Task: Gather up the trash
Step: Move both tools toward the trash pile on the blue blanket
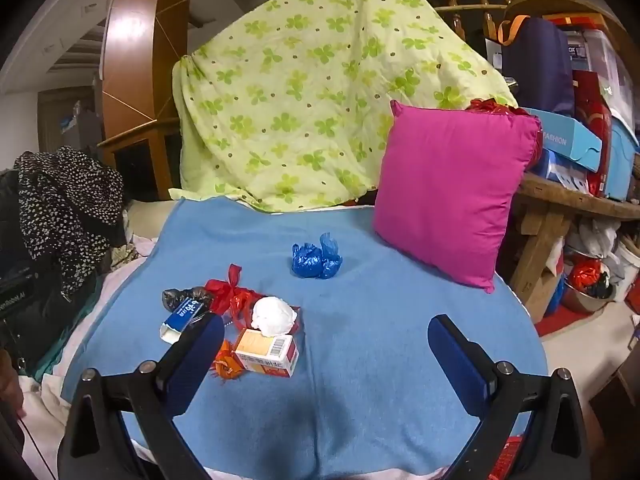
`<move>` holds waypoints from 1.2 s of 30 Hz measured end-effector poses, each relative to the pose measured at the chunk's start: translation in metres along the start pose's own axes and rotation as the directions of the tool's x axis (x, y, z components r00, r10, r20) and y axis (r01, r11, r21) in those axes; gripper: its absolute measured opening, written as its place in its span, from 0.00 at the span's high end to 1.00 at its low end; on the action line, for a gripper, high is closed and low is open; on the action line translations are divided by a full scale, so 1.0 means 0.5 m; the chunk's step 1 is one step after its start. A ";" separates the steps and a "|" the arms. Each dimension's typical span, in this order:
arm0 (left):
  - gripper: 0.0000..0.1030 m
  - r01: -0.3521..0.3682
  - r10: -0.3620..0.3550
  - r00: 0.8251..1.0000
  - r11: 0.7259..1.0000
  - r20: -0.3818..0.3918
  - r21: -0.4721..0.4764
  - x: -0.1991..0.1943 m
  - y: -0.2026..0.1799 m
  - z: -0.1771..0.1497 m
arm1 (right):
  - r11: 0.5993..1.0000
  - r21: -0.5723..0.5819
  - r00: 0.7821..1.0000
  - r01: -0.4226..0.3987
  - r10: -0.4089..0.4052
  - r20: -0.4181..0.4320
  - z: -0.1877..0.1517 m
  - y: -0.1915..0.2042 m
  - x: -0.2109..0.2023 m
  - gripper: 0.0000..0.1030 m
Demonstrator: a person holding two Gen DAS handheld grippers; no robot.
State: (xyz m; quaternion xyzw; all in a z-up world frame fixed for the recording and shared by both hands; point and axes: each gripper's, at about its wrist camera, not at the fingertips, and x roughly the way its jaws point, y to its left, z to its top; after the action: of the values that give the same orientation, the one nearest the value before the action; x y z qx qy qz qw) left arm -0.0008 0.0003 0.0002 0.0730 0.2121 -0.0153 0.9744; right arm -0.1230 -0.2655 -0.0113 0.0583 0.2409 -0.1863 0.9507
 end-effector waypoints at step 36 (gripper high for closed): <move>0.00 0.075 -0.071 0.995 0.996 -0.067 0.053 0.044 -0.041 -0.050 | 0.990 -0.054 0.984 0.130 -0.136 -0.116 -0.013 0.010 0.061 0.00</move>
State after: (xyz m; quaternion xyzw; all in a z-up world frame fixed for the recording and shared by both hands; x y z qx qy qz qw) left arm 0.0077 -0.0164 -0.0340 0.0925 0.2455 -0.0544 0.9634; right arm -0.0990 -0.2695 -0.0319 0.0311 0.3051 -0.2399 0.9211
